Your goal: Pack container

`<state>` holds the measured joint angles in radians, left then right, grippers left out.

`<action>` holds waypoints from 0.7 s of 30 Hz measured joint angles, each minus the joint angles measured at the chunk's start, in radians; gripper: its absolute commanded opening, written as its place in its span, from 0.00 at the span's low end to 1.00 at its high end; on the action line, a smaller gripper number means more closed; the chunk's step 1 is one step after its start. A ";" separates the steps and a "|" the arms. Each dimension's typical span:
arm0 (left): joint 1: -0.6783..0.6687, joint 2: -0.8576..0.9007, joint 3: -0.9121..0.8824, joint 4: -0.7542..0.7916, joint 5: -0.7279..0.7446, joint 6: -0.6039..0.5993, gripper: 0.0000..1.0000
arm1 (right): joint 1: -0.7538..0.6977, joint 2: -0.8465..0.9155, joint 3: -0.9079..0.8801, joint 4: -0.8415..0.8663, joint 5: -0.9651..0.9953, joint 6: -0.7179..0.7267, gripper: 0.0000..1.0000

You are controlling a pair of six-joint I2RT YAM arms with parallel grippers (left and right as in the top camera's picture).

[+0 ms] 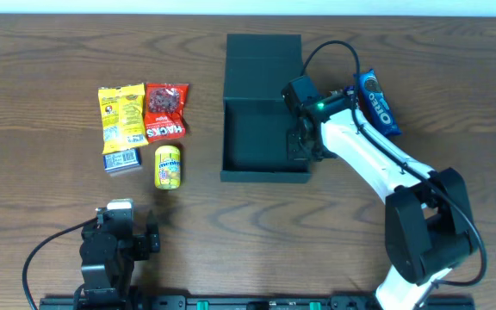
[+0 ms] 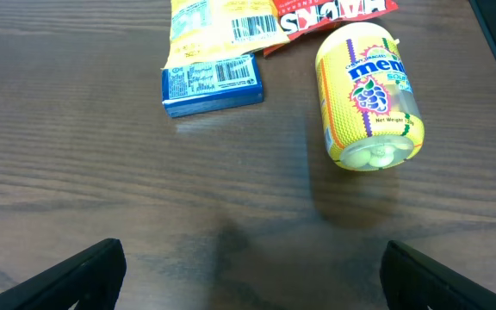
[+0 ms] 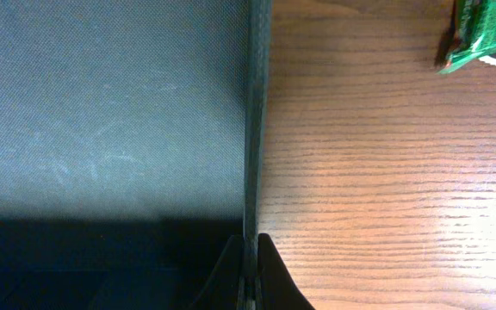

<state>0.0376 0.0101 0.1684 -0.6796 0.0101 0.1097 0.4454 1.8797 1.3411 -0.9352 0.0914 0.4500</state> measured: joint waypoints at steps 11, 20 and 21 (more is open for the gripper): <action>0.000 0.000 0.000 0.000 0.000 0.000 0.95 | 0.024 -0.002 0.002 -0.040 0.000 0.006 0.02; 0.000 0.000 0.000 0.000 0.000 0.000 0.95 | 0.051 -0.002 0.002 -0.044 0.004 0.021 0.02; 0.000 0.000 0.000 0.000 0.000 0.000 0.95 | 0.051 -0.002 0.002 -0.044 0.004 0.022 0.01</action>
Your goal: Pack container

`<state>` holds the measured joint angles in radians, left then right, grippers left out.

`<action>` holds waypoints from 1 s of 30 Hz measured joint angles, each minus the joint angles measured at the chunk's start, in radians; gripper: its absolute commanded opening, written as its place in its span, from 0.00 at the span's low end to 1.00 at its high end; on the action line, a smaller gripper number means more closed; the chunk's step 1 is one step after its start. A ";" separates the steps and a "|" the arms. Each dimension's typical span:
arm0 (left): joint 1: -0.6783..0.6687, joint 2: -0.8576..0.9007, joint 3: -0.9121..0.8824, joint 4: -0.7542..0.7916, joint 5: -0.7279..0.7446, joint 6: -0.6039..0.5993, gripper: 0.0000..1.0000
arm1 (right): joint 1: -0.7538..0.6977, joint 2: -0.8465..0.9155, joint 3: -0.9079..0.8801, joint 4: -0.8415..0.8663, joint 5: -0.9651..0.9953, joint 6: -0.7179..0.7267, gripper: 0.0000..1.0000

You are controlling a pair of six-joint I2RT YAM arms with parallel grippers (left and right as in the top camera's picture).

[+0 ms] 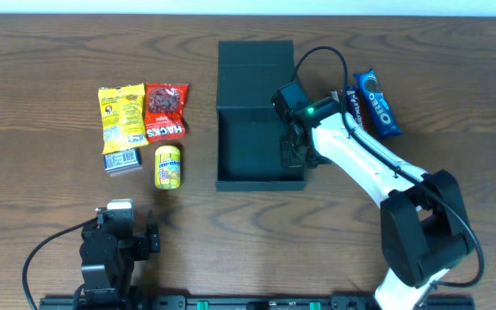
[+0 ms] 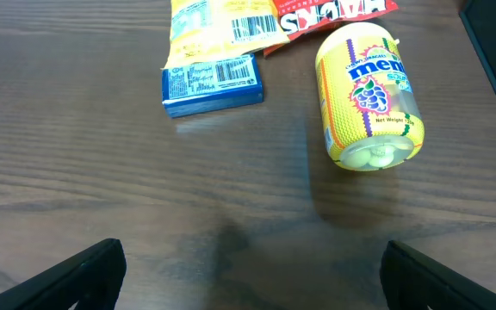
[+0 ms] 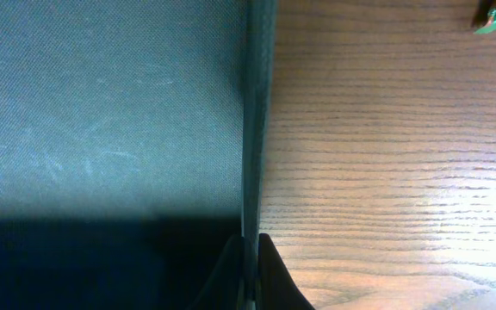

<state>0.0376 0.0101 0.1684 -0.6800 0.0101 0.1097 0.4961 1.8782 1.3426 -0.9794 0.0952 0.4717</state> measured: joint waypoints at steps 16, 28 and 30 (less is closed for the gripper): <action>0.000 0.000 0.000 0.000 0.000 0.000 0.95 | 0.005 0.000 0.000 -0.006 -0.005 0.077 0.02; 0.000 0.000 0.000 0.000 0.000 0.000 0.95 | 0.005 0.000 0.000 -0.005 -0.002 0.080 0.02; 0.000 0.000 0.000 0.000 0.000 0.000 0.95 | 0.006 0.000 0.000 -0.006 0.003 0.079 0.02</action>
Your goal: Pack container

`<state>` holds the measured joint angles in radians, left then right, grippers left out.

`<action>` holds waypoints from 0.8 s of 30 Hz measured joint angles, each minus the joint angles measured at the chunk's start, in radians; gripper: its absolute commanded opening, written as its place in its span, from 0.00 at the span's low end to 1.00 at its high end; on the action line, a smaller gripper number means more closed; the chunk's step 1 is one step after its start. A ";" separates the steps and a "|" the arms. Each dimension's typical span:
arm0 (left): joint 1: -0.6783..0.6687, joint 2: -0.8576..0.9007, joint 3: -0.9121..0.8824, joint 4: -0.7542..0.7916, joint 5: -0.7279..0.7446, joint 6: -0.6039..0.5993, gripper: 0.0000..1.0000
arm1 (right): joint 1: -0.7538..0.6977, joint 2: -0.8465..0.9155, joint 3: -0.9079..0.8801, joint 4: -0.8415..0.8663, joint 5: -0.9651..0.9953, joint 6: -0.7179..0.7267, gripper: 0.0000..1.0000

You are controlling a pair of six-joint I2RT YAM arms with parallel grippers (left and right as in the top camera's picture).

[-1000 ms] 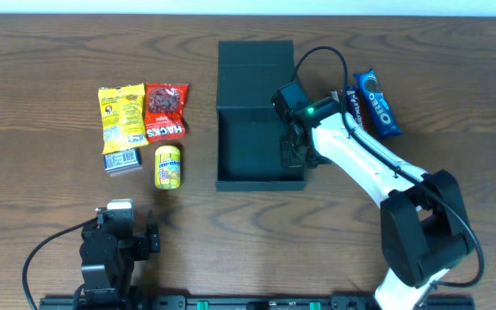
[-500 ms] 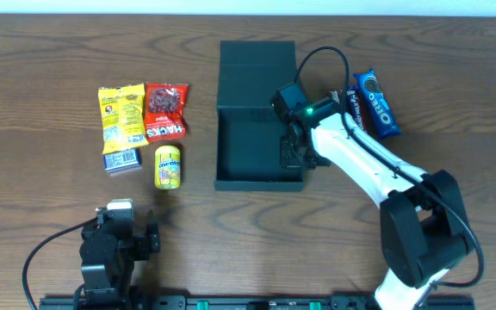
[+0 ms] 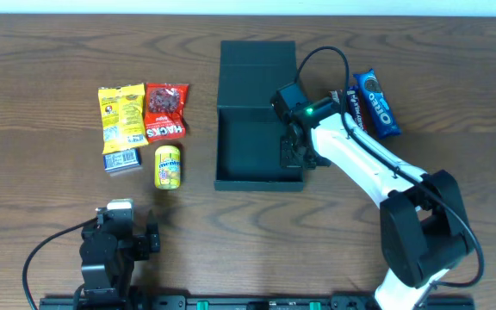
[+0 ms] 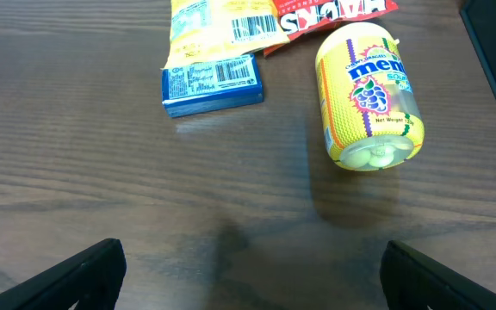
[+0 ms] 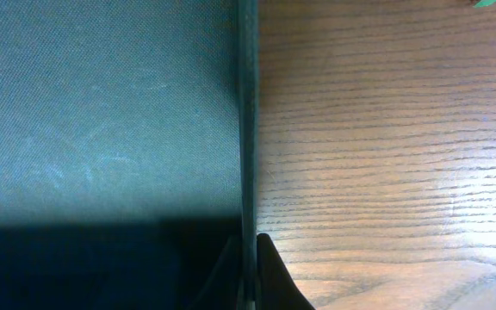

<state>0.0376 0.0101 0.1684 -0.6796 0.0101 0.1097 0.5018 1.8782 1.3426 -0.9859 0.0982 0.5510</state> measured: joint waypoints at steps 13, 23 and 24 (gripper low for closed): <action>0.000 0.000 0.000 0.000 0.000 0.000 0.95 | -0.004 0.000 0.000 -0.013 0.004 0.000 0.01; 0.000 0.000 0.000 0.000 0.000 0.000 0.95 | -0.007 0.000 0.000 -0.018 0.009 -0.025 0.01; 0.000 0.000 0.000 0.000 0.000 0.000 0.95 | -0.008 0.000 0.000 -0.020 0.011 -0.029 0.02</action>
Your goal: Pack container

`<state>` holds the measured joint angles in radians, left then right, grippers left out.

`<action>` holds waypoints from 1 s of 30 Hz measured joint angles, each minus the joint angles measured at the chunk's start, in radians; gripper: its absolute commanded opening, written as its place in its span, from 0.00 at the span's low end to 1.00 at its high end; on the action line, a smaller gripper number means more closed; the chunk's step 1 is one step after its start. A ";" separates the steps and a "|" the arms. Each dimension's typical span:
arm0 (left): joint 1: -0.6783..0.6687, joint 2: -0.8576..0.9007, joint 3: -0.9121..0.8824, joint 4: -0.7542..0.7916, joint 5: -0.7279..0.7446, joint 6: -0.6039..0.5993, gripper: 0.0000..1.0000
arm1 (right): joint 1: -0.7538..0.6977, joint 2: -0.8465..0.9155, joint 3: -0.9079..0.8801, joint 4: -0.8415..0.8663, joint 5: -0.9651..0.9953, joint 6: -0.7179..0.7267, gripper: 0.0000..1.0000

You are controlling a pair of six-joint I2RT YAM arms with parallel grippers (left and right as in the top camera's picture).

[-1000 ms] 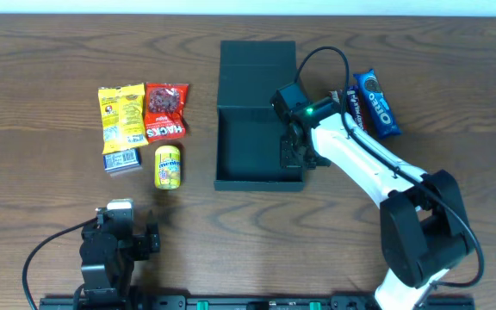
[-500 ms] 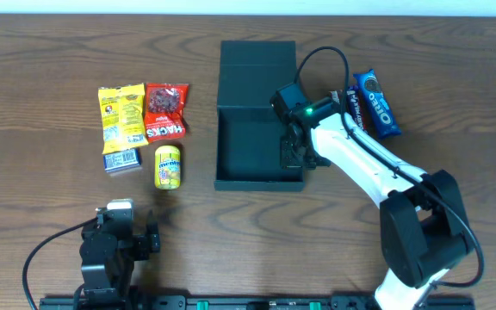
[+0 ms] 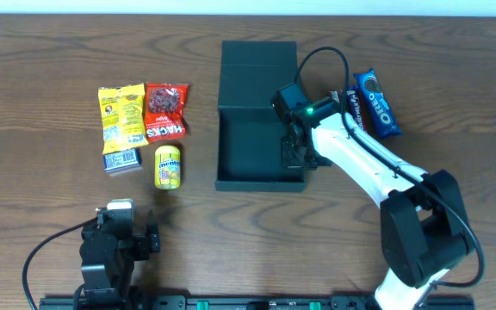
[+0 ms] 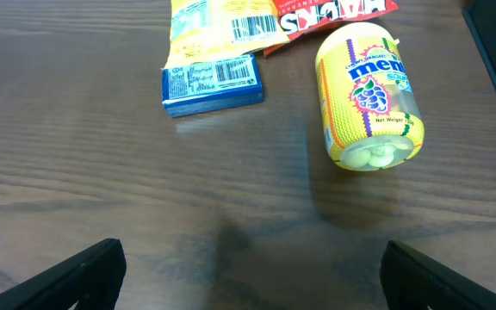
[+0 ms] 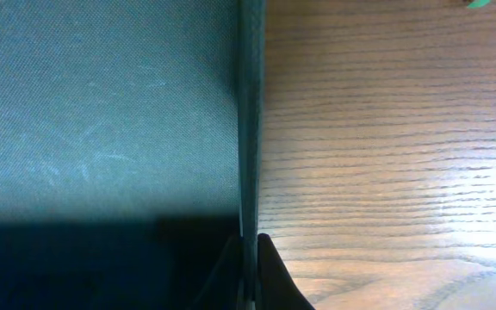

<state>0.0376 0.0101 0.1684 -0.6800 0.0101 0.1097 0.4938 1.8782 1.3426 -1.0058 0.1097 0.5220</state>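
Observation:
A dark green open box (image 3: pixel 259 146) lies mid-table with its lid flap at the far side. My right gripper (image 3: pixel 298 153) is shut on the box's right wall (image 5: pixel 250 129), one finger inside and one outside. Left of the box lie a yellow Mentos tub (image 3: pixel 168 166), a red Hacks bag (image 3: pixel 165 110), a yellow snack bag (image 3: pixel 121 114) and a small blue packet (image 3: pixel 121 159). A blue Oreo pack (image 3: pixel 377 102) lies to the right. My left gripper (image 4: pixel 248 280) hangs open over bare table, near the tub (image 4: pixel 368 96).
The right arm's cable loops over the table between the box and the Oreo pack. A green wrapper corner (image 5: pixel 476 3) shows at the top edge of the right wrist view. The table's wood (image 3: pixel 231 232) stretches in front of the box.
The box has hardly shifted, perhaps a touch to the right. My right gripper still grips its right wall. The left arm has not moved.
My right gripper held the box's right wall throughout. At first the box lay further right and further back on the table; then it stood further left and nearer the snacks, where it has stayed. The left gripper stayed open and still.

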 measured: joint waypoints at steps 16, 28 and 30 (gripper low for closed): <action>0.000 0.000 0.000 0.000 0.000 0.000 0.96 | -0.010 0.000 0.000 -0.007 0.000 -0.008 0.02; 0.000 0.000 0.000 0.000 0.000 0.000 0.95 | -0.013 0.000 -0.002 -0.020 0.009 0.002 0.84; 0.000 0.000 0.000 0.000 0.000 0.000 0.95 | -0.017 0.000 -0.005 -0.026 0.015 0.002 0.99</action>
<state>0.0376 0.0101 0.1684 -0.6800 0.0101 0.1097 0.4767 1.8786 1.3376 -1.0321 0.1246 0.5236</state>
